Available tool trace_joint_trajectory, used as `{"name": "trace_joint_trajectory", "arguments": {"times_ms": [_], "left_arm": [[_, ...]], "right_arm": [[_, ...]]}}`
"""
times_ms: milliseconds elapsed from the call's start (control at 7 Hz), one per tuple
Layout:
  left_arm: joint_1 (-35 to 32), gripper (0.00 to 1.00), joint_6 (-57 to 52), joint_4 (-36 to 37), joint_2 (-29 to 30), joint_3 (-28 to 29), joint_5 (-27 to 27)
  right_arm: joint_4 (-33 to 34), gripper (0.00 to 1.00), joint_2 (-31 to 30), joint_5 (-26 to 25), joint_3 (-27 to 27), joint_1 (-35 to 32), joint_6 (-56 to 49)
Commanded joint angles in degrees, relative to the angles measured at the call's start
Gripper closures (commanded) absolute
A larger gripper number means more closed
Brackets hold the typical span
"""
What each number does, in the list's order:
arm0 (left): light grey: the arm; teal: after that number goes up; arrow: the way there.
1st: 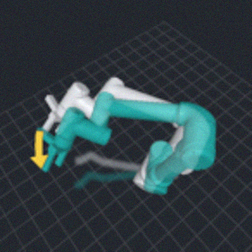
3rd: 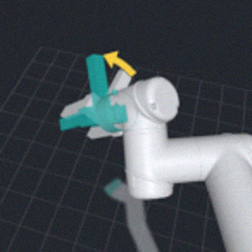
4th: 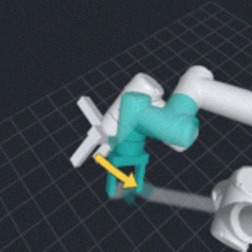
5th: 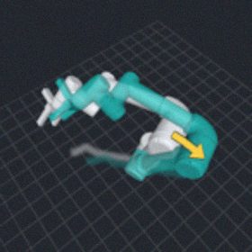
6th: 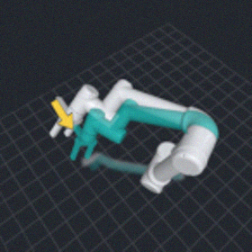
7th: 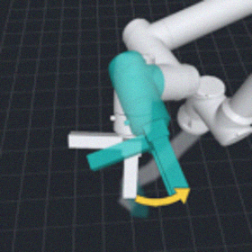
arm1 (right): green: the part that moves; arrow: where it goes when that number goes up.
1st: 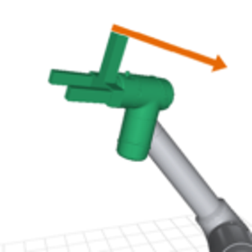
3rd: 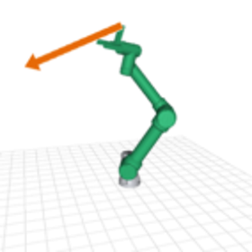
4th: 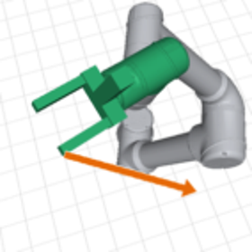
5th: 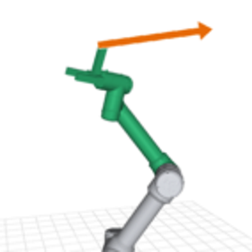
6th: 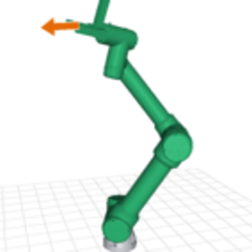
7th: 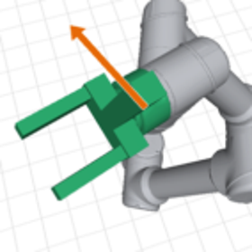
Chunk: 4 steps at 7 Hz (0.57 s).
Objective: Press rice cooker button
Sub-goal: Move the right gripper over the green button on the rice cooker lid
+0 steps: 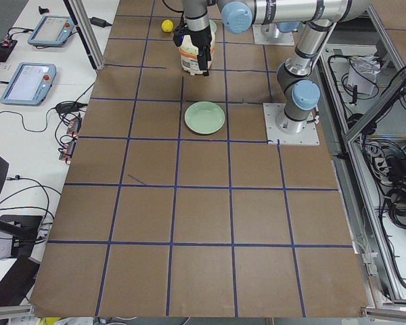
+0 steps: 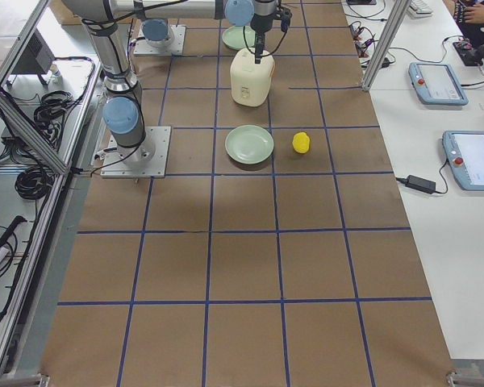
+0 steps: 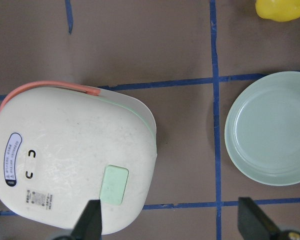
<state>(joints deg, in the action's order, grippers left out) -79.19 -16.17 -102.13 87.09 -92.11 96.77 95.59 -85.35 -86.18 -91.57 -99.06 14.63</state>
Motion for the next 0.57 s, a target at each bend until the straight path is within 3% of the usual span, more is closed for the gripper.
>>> {"name": "trace_joint_trajectory", "arguments": {"times_ms": [0, 143, 429], "left_arm": [[0.0, 0.0, 0.0, 0.0, 0.01, 0.0, 0.0], [0.0, 0.0, 0.0, 0.0, 0.01, 0.0, 0.0], [0.0, 0.0, 0.0, 0.0, 0.01, 0.0, 0.0]], "right_arm": [[2.23, 0.45, 0.02, 0.22, -2.98, -2.35, 7.12], [2.41, 0.67, -0.6, 0.22, -3.53, -3.93, 8.21], [2.58, 0.78, -0.69, 0.48, -4.06, -4.64, 8.22]]}}
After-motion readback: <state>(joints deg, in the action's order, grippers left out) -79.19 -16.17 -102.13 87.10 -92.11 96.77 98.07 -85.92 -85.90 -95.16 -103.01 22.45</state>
